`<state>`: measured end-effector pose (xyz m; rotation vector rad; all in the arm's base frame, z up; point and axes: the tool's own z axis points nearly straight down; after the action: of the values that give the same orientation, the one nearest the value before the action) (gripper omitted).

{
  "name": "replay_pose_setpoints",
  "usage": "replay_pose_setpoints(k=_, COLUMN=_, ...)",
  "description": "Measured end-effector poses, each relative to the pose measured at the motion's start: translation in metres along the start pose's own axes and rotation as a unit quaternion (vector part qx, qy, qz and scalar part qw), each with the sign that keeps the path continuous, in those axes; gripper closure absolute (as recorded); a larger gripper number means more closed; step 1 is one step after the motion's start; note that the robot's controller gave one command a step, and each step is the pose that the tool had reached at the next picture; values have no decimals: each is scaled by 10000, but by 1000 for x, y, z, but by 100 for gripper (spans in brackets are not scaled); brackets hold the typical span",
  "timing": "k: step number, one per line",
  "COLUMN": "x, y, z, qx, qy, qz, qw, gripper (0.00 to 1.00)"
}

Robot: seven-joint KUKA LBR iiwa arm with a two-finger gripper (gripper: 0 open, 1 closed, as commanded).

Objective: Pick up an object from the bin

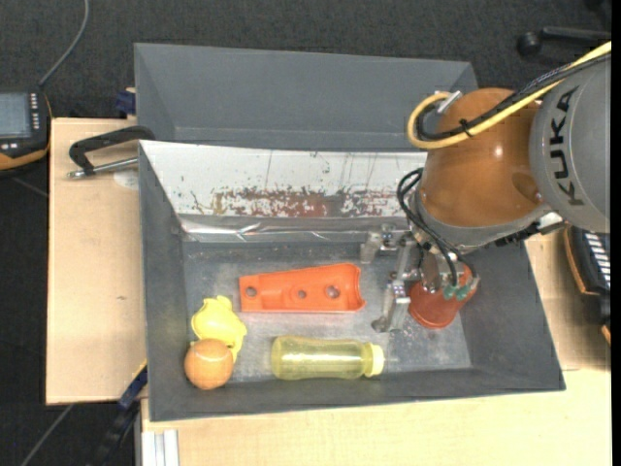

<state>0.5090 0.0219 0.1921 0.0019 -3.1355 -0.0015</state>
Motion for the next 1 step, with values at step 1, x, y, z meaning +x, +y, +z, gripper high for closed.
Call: replay_pose_setpoints(k=1, x=-2, y=0, z=-4, qx=-2, qy=-45, qz=5, qw=10000, gripper=0)
